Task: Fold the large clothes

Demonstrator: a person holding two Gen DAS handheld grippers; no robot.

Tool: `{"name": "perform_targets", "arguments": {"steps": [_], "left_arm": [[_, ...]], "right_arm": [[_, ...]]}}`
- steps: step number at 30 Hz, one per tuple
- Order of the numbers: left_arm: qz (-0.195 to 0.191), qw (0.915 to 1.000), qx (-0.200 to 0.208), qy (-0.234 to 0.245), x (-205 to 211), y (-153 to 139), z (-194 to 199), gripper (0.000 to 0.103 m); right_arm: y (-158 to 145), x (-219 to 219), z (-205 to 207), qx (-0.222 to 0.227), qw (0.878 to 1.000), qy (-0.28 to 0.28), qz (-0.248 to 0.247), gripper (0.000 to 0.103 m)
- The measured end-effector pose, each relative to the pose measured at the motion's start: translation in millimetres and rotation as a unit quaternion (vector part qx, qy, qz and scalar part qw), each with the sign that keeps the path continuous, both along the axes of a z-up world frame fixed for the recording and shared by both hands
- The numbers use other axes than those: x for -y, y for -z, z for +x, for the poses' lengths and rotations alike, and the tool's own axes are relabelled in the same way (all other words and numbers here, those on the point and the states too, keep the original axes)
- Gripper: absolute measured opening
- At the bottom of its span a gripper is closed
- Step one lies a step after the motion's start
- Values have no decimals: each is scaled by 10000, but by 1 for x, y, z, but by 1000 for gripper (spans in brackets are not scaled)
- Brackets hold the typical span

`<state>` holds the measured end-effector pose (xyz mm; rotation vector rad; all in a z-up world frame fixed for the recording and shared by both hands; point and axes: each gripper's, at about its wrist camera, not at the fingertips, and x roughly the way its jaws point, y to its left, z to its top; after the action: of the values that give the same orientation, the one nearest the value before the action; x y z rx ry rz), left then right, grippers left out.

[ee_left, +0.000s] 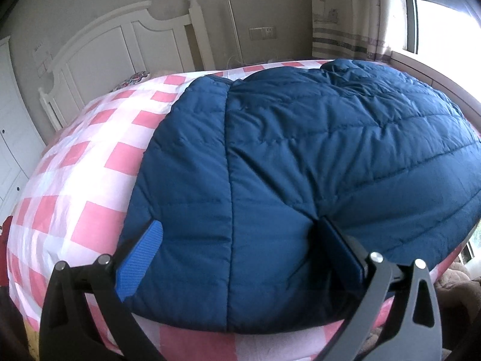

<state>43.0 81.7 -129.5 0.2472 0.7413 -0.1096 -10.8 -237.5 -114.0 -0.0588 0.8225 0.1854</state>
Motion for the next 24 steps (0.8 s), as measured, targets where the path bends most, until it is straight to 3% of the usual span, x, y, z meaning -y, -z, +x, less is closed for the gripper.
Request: {"name": "perform_targets", "arguments": {"steps": [4, 7, 9, 16, 20, 24], "left_arm": [[6, 10000, 35, 0, 0, 0, -2, 101], [-18, 10000, 38, 7, -1, 0, -2, 101], [-29, 10000, 49, 11, -1, 0, -2, 101], [-13, 10000, 44, 17, -2, 0, -2, 101], [-50, 10000, 34, 30, -3, 1, -2, 101], [-59, 10000, 69, -10, -4, 1, -2, 101]], "right_arm": [[-24, -4, 6, 495, 9987, 88, 60, 98], [1, -8, 30, 121, 9999, 96, 32, 99], [18, -3, 34, 222, 9993, 57, 284, 99], [11, 2, 29, 84, 9996, 59, 281, 98], [-9, 19, -3, 438, 9975, 104, 539, 98], [-14, 62, -55, 809, 9867, 440, 1340, 98]]}}
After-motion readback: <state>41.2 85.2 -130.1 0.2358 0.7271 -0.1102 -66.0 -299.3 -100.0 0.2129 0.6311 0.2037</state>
